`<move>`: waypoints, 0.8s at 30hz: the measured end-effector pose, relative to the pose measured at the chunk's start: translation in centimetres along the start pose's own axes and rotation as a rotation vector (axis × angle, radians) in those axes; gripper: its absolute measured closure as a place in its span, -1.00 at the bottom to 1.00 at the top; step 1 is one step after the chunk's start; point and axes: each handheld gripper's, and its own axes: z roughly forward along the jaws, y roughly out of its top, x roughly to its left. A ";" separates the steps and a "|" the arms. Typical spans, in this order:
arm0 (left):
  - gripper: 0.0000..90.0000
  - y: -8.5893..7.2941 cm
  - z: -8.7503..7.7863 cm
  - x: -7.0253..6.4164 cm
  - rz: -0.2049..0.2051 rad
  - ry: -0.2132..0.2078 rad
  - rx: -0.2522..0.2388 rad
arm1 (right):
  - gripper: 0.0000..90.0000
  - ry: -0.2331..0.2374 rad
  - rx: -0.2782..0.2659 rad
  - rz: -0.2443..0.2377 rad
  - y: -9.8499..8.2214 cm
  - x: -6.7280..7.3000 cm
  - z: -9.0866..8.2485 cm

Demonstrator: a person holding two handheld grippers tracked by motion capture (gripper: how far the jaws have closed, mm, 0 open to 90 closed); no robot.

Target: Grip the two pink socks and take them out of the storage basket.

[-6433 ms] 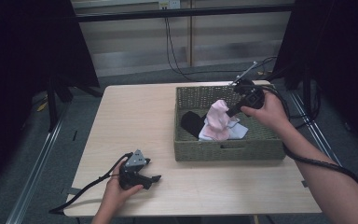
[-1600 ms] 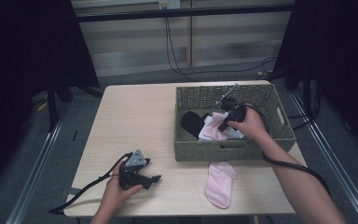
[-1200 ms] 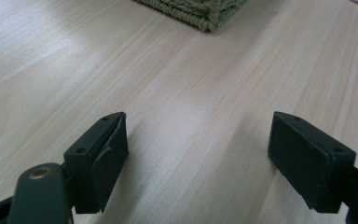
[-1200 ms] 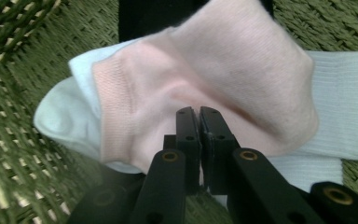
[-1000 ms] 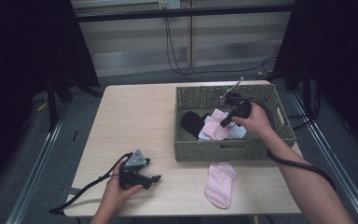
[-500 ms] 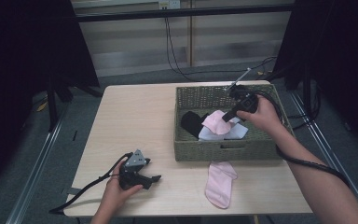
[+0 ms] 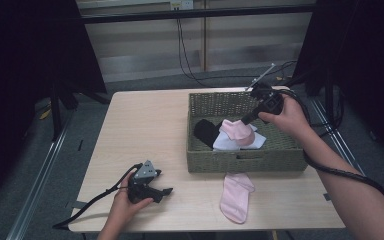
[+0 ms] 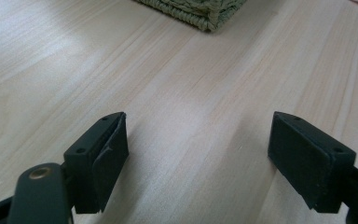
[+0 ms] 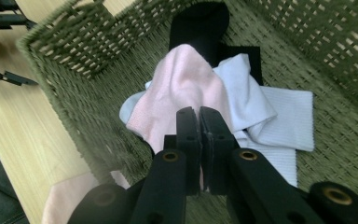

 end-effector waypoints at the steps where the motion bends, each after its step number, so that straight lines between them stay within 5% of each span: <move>1: -0.56 0.0 0.0 0.0 0.000 0.000 0.000 | 0.93 -0.001 -0.002 -0.002 0.1 0.0 -0.2; 24: -0.56 0.0 0.0 0.0 0.000 0.000 0.001 | 0.92 0.006 -0.014 -0.073 0.5 2.2 -4.9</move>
